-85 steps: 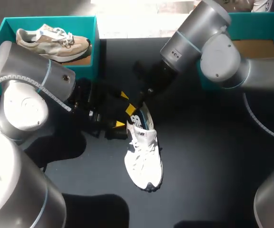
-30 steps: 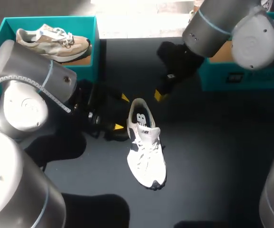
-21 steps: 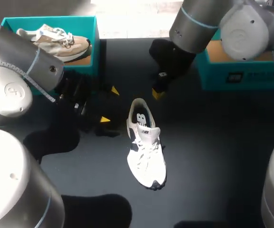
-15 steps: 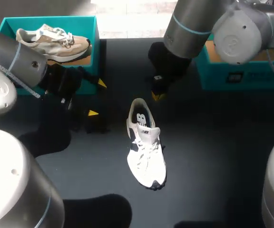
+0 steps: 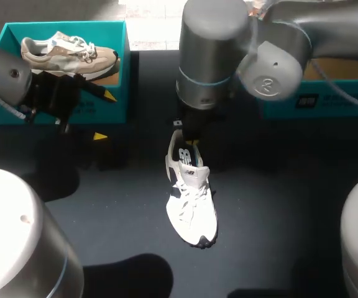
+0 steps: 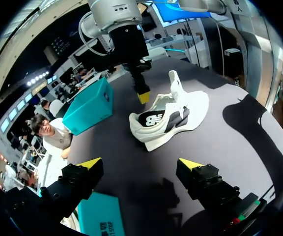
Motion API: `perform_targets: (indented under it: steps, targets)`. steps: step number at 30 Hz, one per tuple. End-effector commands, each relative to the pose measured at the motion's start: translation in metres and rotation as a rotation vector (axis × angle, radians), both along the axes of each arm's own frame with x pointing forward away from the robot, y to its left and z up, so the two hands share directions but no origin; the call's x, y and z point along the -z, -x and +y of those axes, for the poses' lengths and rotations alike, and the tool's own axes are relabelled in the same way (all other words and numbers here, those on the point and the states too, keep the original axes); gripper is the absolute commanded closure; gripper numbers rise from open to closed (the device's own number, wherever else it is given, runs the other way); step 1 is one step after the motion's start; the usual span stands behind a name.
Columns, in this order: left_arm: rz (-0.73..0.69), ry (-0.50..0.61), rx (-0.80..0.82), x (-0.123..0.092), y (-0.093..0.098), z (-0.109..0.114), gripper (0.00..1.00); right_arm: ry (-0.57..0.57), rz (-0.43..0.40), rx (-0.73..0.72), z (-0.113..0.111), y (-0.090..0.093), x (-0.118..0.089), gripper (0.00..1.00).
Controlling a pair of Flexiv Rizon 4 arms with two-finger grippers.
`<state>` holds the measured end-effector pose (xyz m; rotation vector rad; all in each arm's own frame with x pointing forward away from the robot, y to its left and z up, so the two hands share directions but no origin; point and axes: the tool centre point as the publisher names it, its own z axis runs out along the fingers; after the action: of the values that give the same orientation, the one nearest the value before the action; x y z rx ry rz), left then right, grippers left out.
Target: Take the shoe out of the shoebox, open the shoe tongue, remove and reinsert the insole, then place the shoe into the shoebox
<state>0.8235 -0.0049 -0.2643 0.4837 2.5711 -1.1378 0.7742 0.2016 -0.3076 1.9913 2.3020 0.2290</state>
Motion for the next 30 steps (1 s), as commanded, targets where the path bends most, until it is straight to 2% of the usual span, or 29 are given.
perform_targets:
  steps: [1,15,22,30]
  targets:
    - [-0.002,-0.005,-0.017,-0.001,0.006,0.004,0.0,0.167,-0.05,0.001,0.011,0.009,0.01,1.0]
    - [0.015,0.003,-0.017,0.0,0.008,0.005,0.0,0.159,-0.058,-0.011,0.012,0.01,0.01,1.0]
    - [0.015,0.003,-0.017,0.0,0.008,0.005,0.0,0.143,-0.04,-0.008,0.003,0.01,0.024,1.0]
    - [0.015,0.003,-0.017,0.0,0.008,0.005,0.0,0.187,-0.045,0.004,-0.005,0.012,0.041,1.0]
